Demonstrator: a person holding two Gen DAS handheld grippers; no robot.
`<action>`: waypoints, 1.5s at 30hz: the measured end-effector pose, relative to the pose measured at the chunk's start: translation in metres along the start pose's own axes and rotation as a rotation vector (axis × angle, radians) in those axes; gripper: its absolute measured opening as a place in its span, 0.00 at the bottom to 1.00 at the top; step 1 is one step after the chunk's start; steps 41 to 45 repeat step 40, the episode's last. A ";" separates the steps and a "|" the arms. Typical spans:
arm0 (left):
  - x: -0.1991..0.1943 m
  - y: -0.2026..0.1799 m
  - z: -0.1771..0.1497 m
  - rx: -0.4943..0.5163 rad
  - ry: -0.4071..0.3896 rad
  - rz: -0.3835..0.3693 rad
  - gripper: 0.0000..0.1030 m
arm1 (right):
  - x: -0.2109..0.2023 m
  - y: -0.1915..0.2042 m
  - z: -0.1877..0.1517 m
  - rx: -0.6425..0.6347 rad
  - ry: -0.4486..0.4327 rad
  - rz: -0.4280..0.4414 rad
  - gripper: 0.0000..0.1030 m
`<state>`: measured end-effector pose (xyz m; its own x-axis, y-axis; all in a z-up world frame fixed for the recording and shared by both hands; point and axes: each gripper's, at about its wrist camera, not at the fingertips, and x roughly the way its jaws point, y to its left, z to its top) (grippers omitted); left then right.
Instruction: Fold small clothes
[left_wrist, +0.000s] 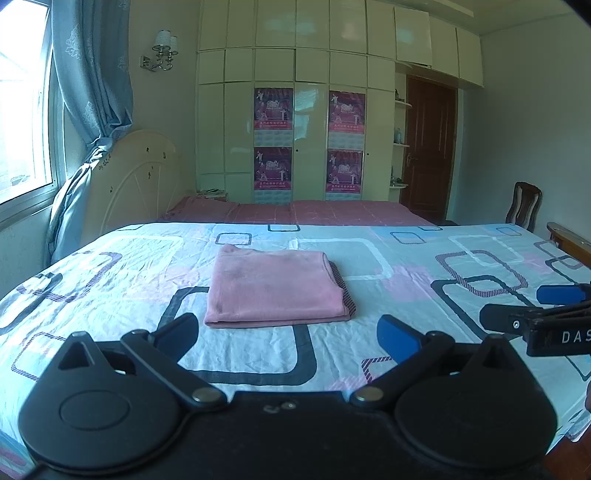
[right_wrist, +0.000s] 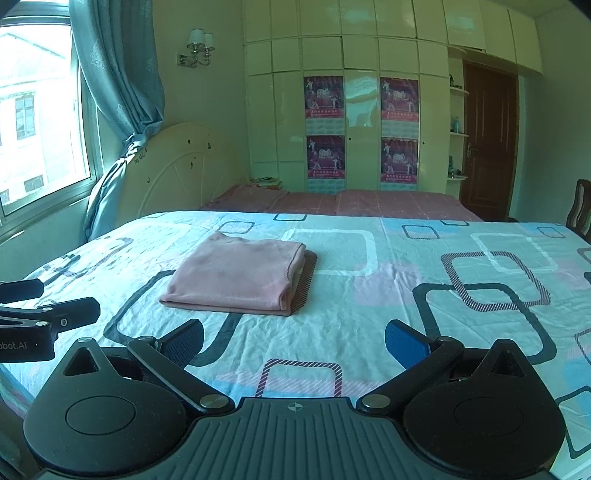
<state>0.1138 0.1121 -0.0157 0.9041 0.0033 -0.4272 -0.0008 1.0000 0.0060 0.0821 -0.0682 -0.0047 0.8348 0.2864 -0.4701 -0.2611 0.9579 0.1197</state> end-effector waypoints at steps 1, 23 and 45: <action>0.000 0.000 0.000 0.000 0.002 -0.002 0.99 | -0.001 0.000 0.000 0.000 0.000 0.000 1.00; -0.001 0.002 0.001 0.010 -0.001 -0.007 0.99 | -0.001 0.005 0.000 -0.012 -0.001 0.001 1.00; -0.001 0.005 -0.002 0.013 0.007 -0.025 0.99 | 0.002 0.010 -0.001 -0.024 0.007 0.009 1.00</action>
